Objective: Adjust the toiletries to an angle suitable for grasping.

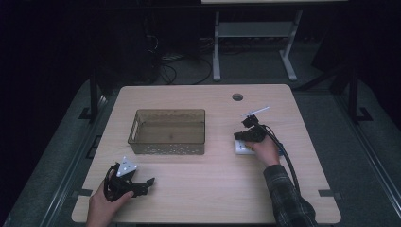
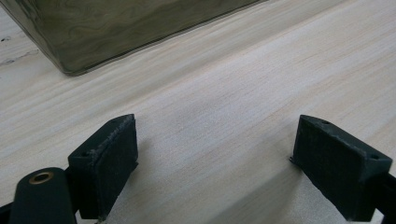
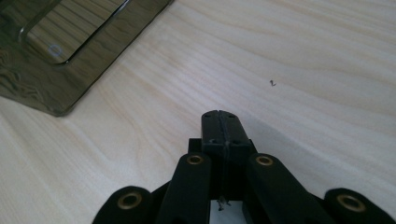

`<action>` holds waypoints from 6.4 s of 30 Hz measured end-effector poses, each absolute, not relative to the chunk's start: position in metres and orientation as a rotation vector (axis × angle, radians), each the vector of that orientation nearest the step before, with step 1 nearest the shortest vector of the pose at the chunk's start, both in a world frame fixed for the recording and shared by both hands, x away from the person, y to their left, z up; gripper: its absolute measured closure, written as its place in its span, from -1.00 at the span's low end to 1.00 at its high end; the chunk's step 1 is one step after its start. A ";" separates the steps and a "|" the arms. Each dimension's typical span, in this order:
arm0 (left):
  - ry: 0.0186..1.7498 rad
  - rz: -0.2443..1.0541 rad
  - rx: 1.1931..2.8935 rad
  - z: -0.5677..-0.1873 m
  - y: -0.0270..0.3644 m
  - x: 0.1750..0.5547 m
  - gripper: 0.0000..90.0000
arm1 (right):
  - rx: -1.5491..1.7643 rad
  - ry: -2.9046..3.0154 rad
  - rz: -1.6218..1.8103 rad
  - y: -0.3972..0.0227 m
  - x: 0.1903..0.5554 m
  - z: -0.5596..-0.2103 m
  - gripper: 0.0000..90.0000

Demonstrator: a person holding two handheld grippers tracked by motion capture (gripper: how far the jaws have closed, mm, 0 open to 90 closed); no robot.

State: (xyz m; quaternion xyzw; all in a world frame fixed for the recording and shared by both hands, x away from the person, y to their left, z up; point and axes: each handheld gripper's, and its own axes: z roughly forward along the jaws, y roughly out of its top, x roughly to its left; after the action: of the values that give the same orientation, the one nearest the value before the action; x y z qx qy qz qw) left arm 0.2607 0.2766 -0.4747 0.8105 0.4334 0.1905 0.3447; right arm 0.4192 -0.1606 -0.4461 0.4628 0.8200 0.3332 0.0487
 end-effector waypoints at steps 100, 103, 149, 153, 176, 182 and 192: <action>1.124 0.497 2.101 -0.475 0.276 0.261 -0.71 | 1.479 2.097 1.103 -0.296 0.315 -0.432 0.99; 1.124 0.497 2.103 -0.475 0.277 0.261 -0.71 | 1.517 2.077 1.072 -0.300 0.325 -0.440 0.99; 1.126 0.496 2.102 -0.475 0.276 0.261 -0.71 | 1.489 2.210 0.989 -0.256 0.359 -0.469 0.99; 1.126 0.496 2.102 -0.475 0.276 0.261 -0.71 | 1.468 2.232 0.987 -0.250 0.359 -0.468 0.99; 1.126 0.495 2.102 -0.475 0.276 0.261 -0.71 | 1.315 2.372 1.021 -0.212 0.352 -0.461 0.99; 1.126 0.496 2.101 -0.475 0.276 0.261 -0.71 | 1.273 2.400 1.028 -0.204 0.350 -0.459 0.99; 1.125 0.496 2.101 -0.475 0.276 0.261 -0.71 | 1.267 2.416 1.053 -0.201 0.347 -0.456 0.95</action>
State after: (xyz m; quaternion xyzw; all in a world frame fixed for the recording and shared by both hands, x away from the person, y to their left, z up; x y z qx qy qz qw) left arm 0.2607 0.2764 -0.4750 0.8097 0.4335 0.1911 0.3464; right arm 0.3472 -0.2005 -0.4558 0.4308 0.8213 0.3578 0.1084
